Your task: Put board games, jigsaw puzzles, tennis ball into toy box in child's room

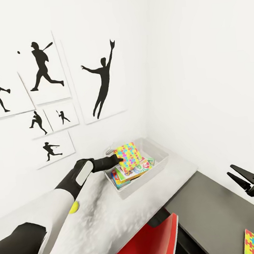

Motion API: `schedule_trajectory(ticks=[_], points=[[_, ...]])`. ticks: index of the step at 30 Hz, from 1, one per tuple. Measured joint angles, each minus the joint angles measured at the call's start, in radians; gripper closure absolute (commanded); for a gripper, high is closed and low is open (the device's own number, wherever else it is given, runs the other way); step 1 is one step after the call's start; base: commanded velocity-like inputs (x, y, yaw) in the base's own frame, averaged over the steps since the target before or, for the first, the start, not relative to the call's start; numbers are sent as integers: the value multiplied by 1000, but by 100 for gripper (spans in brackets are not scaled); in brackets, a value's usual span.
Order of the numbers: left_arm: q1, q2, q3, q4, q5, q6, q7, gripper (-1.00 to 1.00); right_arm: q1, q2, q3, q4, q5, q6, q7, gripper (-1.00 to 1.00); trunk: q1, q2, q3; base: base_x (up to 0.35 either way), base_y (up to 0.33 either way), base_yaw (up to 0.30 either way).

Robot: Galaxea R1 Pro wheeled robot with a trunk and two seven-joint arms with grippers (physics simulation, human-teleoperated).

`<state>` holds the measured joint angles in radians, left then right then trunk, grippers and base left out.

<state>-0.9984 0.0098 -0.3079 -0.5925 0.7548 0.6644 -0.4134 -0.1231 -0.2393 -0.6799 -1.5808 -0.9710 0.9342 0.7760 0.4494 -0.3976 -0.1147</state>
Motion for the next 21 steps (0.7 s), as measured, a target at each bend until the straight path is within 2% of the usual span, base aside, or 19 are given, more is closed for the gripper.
schedule_trajectory(ticks=[3, 6, 21], points=[[0, 5, 2, 28, -12, -1, -41, 100, 0, 0, 0, 0, 0, 0, 0, -100, 0, 0, -5, 0, 0, 0], [-1, 6, 3, 34, -25, -1, -52, 100, 0, 0, 0, 0, 0, 0, 0, -100, 0, 0, -10, 0, 0, 0], [-1, 4, 7, 36, -31, -1, -55, 100, 0, 1, 1, 0, 0, -2, 0, -100, 0, 0, -35, 0, 0, 0]])
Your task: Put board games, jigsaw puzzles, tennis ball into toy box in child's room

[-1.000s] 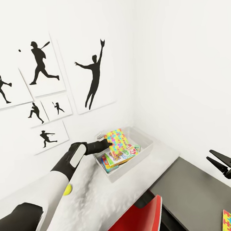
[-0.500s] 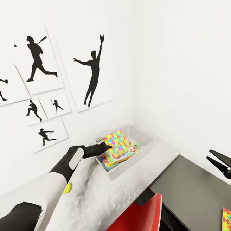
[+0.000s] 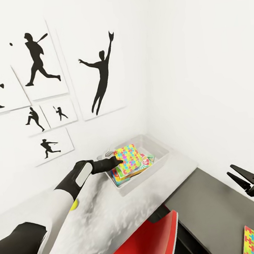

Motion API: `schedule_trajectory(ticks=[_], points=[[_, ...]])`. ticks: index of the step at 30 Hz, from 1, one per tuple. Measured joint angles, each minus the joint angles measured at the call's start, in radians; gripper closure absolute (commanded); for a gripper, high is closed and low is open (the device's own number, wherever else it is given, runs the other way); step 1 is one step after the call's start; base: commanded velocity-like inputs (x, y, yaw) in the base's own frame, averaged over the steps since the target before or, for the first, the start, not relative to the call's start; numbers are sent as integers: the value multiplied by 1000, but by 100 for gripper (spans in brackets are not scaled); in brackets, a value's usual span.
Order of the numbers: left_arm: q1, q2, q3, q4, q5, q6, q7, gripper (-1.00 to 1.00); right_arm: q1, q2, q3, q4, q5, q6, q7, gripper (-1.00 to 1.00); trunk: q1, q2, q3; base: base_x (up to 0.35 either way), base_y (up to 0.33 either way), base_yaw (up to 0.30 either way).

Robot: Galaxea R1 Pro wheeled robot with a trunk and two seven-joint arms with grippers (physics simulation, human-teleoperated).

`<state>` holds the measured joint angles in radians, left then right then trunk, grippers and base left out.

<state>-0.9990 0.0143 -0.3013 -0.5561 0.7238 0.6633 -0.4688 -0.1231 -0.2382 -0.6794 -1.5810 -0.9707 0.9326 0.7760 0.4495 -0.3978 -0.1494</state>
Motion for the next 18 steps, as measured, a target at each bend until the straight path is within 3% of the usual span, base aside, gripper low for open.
schedule_trajectory(ticks=[13, 18], points=[[-1, -4, 5, -4, 0, 0, 2, 100, 0, 1, 1, 0, 0, -4, 2, -100, 0, 0, -22, 0, 0, 0], [-1, -8, 3, -8, 2, -24, 2, 100, 0, 7, 0, 0, 0, -9, 32, -100, 0, 0, -27, 0, 0, 0]])
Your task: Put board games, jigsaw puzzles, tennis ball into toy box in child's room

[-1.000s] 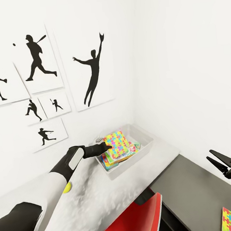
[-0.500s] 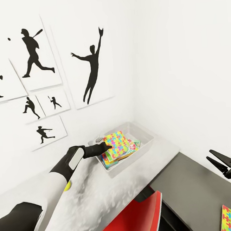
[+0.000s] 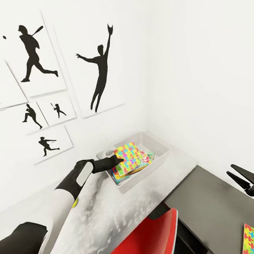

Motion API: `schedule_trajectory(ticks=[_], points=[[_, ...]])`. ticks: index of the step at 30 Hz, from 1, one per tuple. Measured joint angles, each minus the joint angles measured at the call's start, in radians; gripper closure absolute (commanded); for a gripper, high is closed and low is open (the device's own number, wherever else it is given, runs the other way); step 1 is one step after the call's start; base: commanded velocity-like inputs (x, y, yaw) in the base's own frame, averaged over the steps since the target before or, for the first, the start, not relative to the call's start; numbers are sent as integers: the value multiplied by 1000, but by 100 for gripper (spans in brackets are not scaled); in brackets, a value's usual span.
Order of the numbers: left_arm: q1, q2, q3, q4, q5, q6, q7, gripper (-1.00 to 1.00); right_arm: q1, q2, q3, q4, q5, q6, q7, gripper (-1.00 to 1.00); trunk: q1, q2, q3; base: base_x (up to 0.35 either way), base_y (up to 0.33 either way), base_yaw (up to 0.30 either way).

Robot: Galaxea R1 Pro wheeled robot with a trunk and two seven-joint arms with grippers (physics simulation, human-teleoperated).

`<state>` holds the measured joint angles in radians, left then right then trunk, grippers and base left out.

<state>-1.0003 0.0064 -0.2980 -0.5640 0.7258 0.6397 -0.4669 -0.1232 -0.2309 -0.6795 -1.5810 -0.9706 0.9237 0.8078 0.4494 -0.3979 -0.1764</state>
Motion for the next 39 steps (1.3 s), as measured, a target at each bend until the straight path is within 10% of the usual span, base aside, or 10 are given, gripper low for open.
schedule_trajectory(ticks=[14, 15, 28, 39], points=[[0, 2, 1, -3, -2, -18, -1, 100, 0, 3, 2, 1, 2, -71, 11, -100, 0, 0, -1, 0, 0, 0], [0, 2, 1, -3, -2, -18, -1, -100, 0, 3, 2, 1, 2, -72, 11, -100, 0, 0, -1, 0, 0, 0], [-6, 14, 2, -20, -3, -18, -1, -100, 0, 4, 1, 1, 2, -73, 34, -100, 0, 0, -1, 0, 0, 0], [-7, 220, 8, -110, 13, 62, -10, -100, 0, 4, 1, 1, 2, -73, 40, -100, 0, 0, -1, 0, 0, 0]])
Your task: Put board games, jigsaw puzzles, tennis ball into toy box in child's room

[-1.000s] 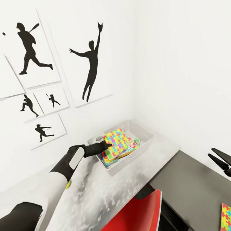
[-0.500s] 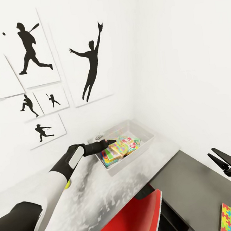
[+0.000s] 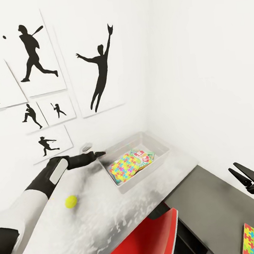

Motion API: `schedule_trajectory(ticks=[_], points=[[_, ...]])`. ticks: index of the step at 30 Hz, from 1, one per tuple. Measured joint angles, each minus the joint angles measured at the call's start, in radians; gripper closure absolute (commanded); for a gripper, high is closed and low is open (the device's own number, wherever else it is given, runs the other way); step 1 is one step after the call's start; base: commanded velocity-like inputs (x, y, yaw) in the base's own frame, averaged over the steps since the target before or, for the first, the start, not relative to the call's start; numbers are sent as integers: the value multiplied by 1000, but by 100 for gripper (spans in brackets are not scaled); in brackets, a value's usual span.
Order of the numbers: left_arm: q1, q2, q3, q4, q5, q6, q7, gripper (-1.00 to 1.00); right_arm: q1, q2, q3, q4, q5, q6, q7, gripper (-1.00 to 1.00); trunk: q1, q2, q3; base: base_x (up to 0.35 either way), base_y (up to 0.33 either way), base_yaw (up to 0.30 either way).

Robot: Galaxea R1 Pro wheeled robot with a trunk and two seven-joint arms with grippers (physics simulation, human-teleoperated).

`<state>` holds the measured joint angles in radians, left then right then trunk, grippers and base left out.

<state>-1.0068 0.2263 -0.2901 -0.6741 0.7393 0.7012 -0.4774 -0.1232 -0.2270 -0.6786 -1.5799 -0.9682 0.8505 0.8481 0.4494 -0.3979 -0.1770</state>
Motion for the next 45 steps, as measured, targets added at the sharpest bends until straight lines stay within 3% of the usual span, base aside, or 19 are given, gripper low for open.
schedule_trajectory(ticks=[5, 8, 12, 14, 16, 17, 19, 22, 24, 27, 36, 45], points=[[0, 41, 2, -42, 3, 59, -12, -100, 0, 0, 0, 0, 0, -1, 0, -100, 0, 0, 0, 0, 0, 0], [1, 66, 32, -77, 4, 98, -48, -100, 0, 0, 0, 0, 0, 0, 0, -100, 0, 0, 0, 0, 0, 0], [7, 188, 99, -105, 1, 160, -266, -100, 0, -7, -2, 0, 0, 3, 2, -100, 0, 0, 0, 0, 0, -7], [28, 291, 118, -105, -4, 168, -445, -100, 0, -9, -7, 0, -1, 8, 6, -100, 0, 0, 2, 0, 0, -94], [86, 366, 124, -101, -6, 164, -585, -100, 0, -10, -12, 0, -2, 11, 8, -100, 0, 0, 4, 0, 0, -157], [144, 409, 128, -100, -7, 158, -679, -100, 0, -10, -14, 0, -2, 12, 8, -100, 0, 0, 5, 0, 0, -183], [229, 449, 137, -98, -5, 134, -797, -100, 0, -10, -15, 0, -2, 12, 9, -100, 0, 0, 8, -3, 0, -195], [322, 473, 147, -99, -3, 56, -939, -100, 0, -7, -15, 0, -3, 13, 9, -100, 0, 0, 12, -108, 24, -215], [344, 480, 155, -100, -5, 35, -994, -100, 0, -6, -16, 0, -3, 13, 10, -100, 0, 0, 14, -209, 85, -225], [354, 484, 171, -102, -2, 18, -1027, -100, 0, -2, -13, 0, -4, 12, 10, -100, 0, 0, 17, -46, 19, -231], [354, 483, 174, -109, -1, 17, -1031, -100, 0, -4, -14, 0, -4, 13, 30, -100, 0, 0, 27, -1, -10, -235], [355, 484, 176, -111, 0, 16, -1032, -100, 0, -4, -14, 0, -4, 13, 30, -100, 0, 0, 36, 0, -217, -240]])
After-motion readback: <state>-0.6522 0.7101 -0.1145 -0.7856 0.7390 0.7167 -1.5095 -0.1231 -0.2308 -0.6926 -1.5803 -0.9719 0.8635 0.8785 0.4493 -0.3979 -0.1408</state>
